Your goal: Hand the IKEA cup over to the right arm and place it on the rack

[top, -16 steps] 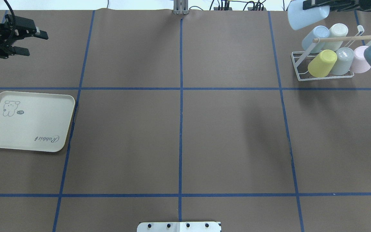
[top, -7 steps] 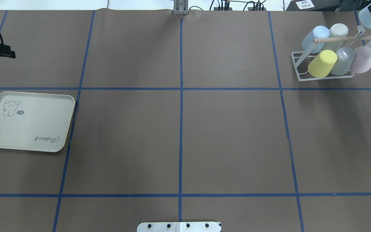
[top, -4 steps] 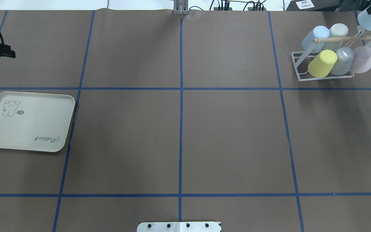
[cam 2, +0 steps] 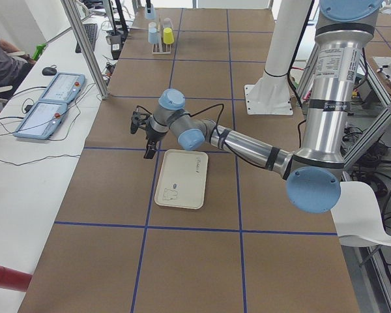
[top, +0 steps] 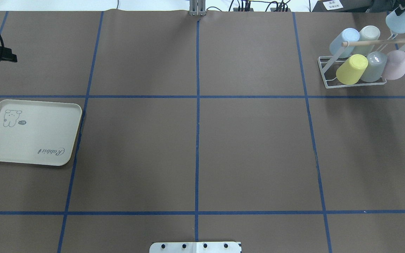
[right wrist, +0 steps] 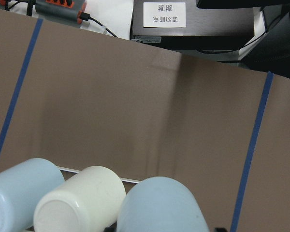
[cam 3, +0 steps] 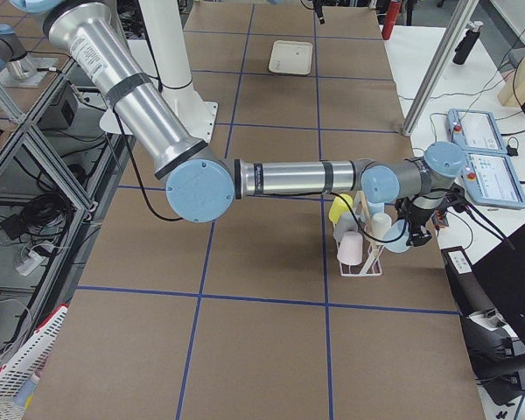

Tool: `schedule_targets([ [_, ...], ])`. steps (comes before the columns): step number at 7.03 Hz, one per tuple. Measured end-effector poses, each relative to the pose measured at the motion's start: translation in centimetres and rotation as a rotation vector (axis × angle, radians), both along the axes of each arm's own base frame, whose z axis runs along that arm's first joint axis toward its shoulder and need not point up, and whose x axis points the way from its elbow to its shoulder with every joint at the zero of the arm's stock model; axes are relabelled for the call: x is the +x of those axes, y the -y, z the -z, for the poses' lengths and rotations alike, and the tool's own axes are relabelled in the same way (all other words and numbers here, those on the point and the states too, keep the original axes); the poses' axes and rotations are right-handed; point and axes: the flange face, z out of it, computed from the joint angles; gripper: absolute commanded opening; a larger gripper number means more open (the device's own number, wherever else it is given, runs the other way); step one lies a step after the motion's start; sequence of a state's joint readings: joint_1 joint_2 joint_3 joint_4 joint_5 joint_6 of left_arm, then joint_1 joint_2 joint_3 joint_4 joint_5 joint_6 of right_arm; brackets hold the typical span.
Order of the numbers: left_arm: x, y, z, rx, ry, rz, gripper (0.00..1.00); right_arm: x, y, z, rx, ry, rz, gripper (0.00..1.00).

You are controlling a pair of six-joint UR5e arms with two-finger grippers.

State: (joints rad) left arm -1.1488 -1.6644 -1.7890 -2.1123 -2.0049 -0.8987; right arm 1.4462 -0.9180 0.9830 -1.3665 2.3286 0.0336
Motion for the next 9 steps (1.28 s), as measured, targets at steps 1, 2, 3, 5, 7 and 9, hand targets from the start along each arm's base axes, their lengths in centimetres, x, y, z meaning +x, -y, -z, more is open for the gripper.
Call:
schedule_targets([
  [1,0.0,0.0,0.2,0.002,-0.002,0.000,1.00,-0.5,0.0,0.0,0.000,0.000,0.007,0.03],
  [2,0.0,-0.1,0.4,0.005,-0.004,0.000,1.00,-1.0,-0.1,-0.2,-0.001,0.000,0.014,0.04],
  [3,0.0,-0.1,0.5,0.006,-0.005,0.000,1.00,-1.5,-0.1,-0.2,-0.002,0.000,0.020,0.06],
  [5,0.0,-0.1,0.5,0.006,-0.006,-0.001,1.00,-2.9,-0.3,-0.6,-0.006,-0.002,0.038,0.15],
  [7,0.0,-0.1,0.5,0.005,-0.006,-0.001,1.00,-4.0,-0.6,-1.7,-0.020,-0.009,0.055,0.52],
  [9,0.0,-0.2,0.5,0.004,-0.007,-0.003,1.00,-4.5,-0.7,-2.2,-0.027,-0.013,0.059,0.99],
])
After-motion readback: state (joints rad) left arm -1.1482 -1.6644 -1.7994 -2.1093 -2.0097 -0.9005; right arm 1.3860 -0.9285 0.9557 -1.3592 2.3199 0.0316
